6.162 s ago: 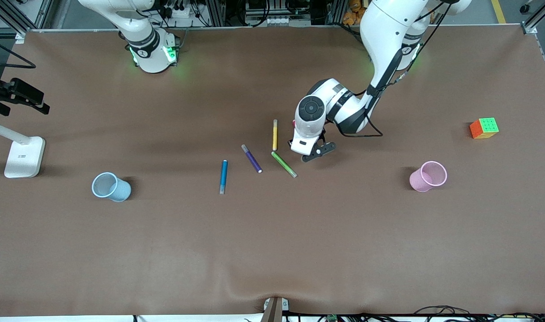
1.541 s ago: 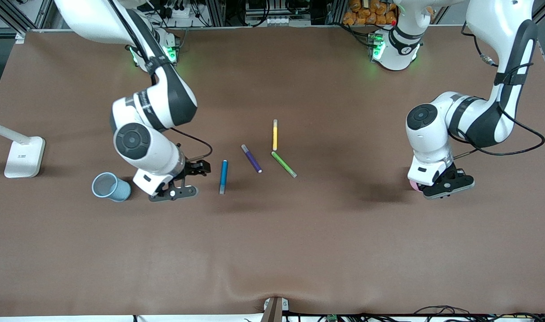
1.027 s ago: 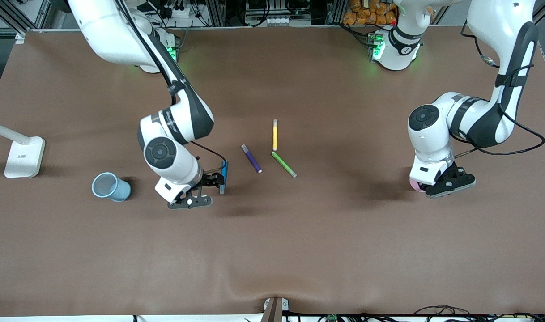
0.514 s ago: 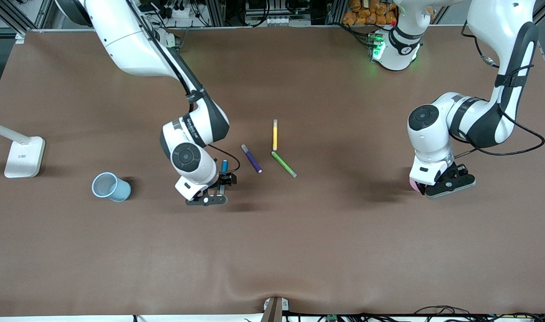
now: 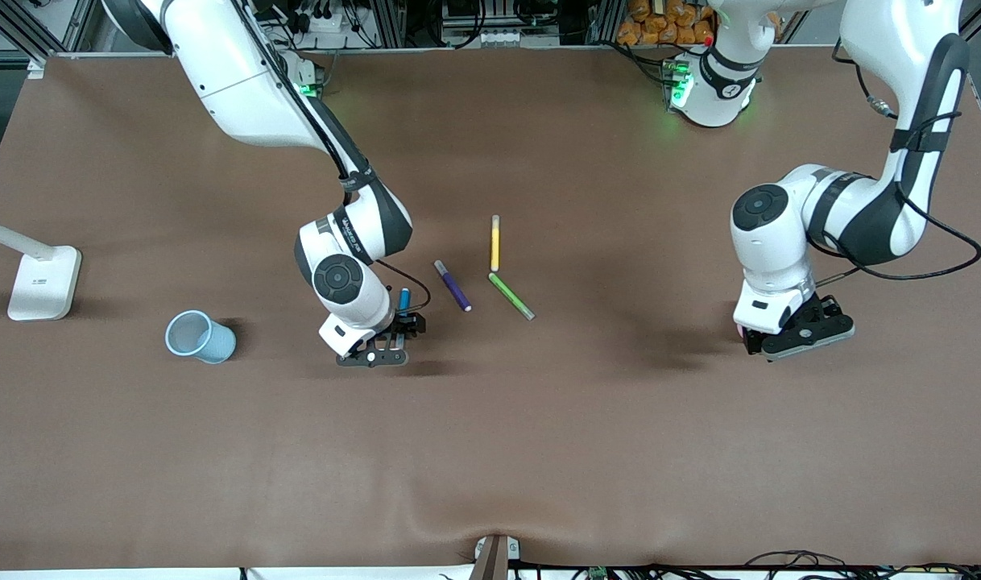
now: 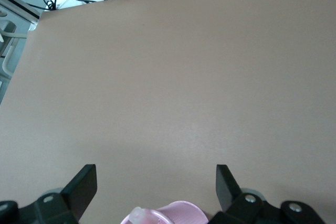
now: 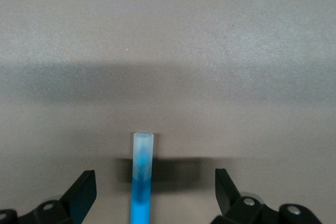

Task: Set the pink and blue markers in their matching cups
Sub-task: 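Lower the right gripper and grasp the blue marker, then drop the pink marker into the pink cup with the left gripper, then carry the blue marker with the right gripper over the blue cup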

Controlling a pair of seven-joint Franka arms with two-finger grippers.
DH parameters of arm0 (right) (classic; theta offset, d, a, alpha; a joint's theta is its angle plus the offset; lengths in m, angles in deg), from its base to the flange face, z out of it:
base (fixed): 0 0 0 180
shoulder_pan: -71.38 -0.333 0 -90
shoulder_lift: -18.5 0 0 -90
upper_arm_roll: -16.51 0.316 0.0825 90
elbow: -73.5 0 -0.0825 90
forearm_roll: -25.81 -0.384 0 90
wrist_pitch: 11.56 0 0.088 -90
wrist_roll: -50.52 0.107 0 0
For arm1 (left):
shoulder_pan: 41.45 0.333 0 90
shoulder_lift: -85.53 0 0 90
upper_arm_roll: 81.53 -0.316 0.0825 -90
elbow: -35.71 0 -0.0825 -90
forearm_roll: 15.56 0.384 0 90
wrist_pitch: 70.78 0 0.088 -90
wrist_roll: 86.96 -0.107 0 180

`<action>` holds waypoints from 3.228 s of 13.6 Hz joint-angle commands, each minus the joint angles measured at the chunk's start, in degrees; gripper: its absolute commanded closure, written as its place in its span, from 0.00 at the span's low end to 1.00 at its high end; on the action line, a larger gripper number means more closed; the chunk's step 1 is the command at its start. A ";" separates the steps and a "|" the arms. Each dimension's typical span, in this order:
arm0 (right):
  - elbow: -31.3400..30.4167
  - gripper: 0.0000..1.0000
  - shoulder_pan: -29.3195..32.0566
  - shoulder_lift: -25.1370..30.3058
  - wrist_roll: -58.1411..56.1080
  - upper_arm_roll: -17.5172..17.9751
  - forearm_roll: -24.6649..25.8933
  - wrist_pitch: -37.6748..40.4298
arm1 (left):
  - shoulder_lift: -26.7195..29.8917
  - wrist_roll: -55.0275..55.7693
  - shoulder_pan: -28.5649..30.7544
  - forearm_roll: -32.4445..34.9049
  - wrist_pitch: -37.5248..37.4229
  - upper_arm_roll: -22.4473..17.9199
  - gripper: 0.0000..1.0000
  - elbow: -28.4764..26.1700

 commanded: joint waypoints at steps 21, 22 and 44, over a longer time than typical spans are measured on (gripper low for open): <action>3.39 0.98 5.98 6.36 -17.22 -0.41 4.90 5.70 | 17.26 -52.37 -6.73 -55.83 -39.69 -8.81 0.00 21.67; 3.49 0.98 7.47 8.12 -21.26 -0.32 4.81 7.99 | 18.84 -54.21 -6.73 -57.16 -41.81 -9.42 0.00 22.37; 8.94 0.97 41.49 16.75 -115.67 -0.32 -34.55 36.49 | 20.70 -65.04 -7.17 -61.21 -48.51 -14.52 0.00 26.78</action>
